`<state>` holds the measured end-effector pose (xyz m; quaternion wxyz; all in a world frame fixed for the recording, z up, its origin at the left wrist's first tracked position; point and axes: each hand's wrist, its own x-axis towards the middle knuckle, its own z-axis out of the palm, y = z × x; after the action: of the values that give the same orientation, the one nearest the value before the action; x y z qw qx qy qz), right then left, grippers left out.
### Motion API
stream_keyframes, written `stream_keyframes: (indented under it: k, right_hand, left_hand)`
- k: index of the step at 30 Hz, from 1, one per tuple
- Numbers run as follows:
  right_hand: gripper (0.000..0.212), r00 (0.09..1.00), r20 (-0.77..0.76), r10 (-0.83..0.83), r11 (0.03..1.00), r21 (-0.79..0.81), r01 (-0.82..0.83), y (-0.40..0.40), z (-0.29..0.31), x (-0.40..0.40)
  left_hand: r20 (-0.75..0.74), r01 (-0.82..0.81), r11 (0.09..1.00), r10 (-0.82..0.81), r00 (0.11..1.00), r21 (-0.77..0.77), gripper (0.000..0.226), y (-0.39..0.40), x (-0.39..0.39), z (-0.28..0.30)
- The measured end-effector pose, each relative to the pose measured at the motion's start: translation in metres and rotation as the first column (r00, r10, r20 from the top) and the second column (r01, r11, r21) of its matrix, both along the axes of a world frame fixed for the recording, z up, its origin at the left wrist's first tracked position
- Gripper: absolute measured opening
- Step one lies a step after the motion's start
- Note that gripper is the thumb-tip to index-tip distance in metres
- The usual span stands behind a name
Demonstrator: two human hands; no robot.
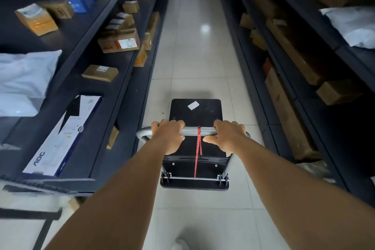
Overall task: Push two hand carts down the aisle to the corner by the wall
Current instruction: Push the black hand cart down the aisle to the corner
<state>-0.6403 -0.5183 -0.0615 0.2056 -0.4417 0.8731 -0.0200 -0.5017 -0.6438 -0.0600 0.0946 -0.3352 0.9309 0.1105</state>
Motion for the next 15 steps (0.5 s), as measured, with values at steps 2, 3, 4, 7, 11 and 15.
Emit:
stream_keyframes:
  k: [2,3,4,7,11,15]
  right_hand:
    - [0.04,1.0,0.002,-0.017,1.0,-0.004,0.017,-0.024,-0.001,-0.015]
    - [0.039,1.0,-0.001,-0.026,1.0,-0.005,0.026,-0.037,-0.002,-0.024]
    - [0.039,0.999,-0.005,-0.031,0.999,-0.006,0.031,-0.048,-0.002,-0.033]
    - [0.036,0.999,-0.02,-0.035,0.999,-0.036,0.034,-0.08,-0.003,-0.063]
    - [0.035,0.999,-0.03,-0.038,0.998,-0.056,0.036,-0.127,-0.003,-0.11]
    - [0.035,0.999,-0.044,-0.024,0.996,-0.082,0.02,-0.181,-0.005,-0.166]
  left_hand:
    - [-0.002,0.018,1.0,-0.018,1.0,-0.01,0.017,-0.025,-0.016,-0.001]
    - [-0.004,0.026,1.0,-0.026,1.0,-0.015,0.016,-0.039,-0.026,-0.002]
    - [-0.005,0.032,0.999,-0.032,0.999,-0.015,0.015,-0.051,-0.035,-0.002]
    - [-0.015,0.052,0.998,-0.052,0.999,-0.026,0.014,-0.085,-0.067,-0.002]
    - [-0.024,0.056,0.998,-0.056,0.998,-0.016,0.013,-0.134,-0.114,0.001]
    - [-0.017,0.043,0.999,-0.044,0.999,-0.011,0.015,-0.188,-0.168,0.002]
